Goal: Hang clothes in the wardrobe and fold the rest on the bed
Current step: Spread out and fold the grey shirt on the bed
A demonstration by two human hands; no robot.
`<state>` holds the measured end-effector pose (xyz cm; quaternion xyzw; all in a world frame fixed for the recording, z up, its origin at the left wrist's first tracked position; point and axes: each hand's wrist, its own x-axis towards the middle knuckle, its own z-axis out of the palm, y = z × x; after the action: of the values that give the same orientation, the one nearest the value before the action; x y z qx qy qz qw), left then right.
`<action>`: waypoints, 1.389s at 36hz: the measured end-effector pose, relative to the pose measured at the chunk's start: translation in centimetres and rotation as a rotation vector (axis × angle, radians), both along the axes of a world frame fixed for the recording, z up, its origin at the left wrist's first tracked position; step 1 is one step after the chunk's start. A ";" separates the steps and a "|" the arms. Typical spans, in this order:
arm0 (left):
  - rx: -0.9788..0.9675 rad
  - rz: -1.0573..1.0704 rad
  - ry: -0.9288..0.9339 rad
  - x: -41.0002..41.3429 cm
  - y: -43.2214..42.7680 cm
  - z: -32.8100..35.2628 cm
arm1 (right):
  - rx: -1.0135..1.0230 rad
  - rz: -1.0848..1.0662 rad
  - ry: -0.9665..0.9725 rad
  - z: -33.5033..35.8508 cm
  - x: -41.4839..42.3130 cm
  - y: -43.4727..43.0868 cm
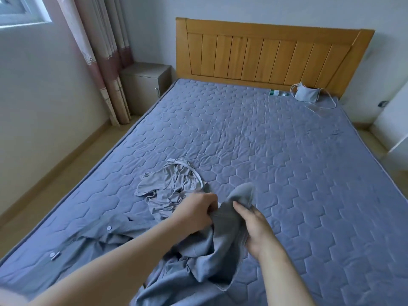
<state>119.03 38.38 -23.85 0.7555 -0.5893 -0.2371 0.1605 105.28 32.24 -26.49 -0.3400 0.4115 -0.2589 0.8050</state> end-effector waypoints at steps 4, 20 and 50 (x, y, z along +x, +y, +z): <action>0.458 -0.041 0.522 1.2 0.7 -0.1 | -0.148 -0.002 0.043 0.1 0.5 -0.3; -0.110 0.240 0.028 3.0 -1.2 -1.4 | -0.346 0.132 0.094 1.4 -0.4 -1.0; 0.149 0.435 -0.121 7.5 2.3 -1.3 | -0.270 -0.643 -0.031 5.6 -2.2 -0.6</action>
<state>126.55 40.67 -25.18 0.8874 -0.4018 -0.1942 0.1159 103.12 31.68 -20.93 -0.2926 0.4471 -0.5565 0.6362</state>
